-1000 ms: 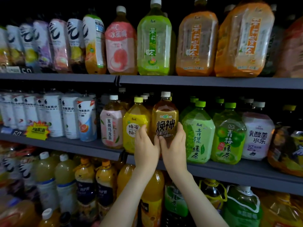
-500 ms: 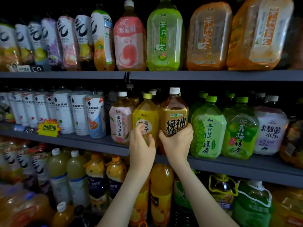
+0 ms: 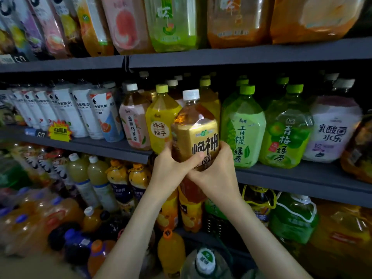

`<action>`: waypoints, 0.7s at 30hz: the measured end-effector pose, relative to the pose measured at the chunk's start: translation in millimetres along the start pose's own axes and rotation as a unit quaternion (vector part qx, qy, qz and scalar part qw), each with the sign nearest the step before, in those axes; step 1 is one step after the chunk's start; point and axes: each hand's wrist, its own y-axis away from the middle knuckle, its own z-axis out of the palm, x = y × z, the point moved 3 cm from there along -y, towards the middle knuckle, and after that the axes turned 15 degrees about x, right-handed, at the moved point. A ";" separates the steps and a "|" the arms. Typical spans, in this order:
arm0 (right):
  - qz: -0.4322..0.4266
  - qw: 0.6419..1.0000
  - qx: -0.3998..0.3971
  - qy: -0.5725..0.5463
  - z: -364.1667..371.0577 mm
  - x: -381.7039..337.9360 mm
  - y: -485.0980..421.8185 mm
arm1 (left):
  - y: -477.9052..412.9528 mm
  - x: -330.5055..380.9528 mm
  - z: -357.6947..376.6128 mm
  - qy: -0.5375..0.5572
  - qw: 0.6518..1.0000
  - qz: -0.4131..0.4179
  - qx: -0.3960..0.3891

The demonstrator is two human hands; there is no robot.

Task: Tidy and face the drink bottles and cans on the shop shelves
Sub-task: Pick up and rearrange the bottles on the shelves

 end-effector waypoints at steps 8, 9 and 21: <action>0.252 0.879 -0.378 -0.143 -29.7 -28.7 -29.2 | 12.0 35.1 -25.6 0.040 0.983 -0.177 -0.038; 0.264 0.866 -0.398 -0.146 -30.4 -33.1 -29.0 | 14.3 41.3 -30.5 0.044 0.979 -0.190 -0.053; 0.366 0.799 -0.458 -0.132 7.1 -151.0 -33.8 | -5.3 127.2 -128.7 0.054 0.928 -0.357 -0.090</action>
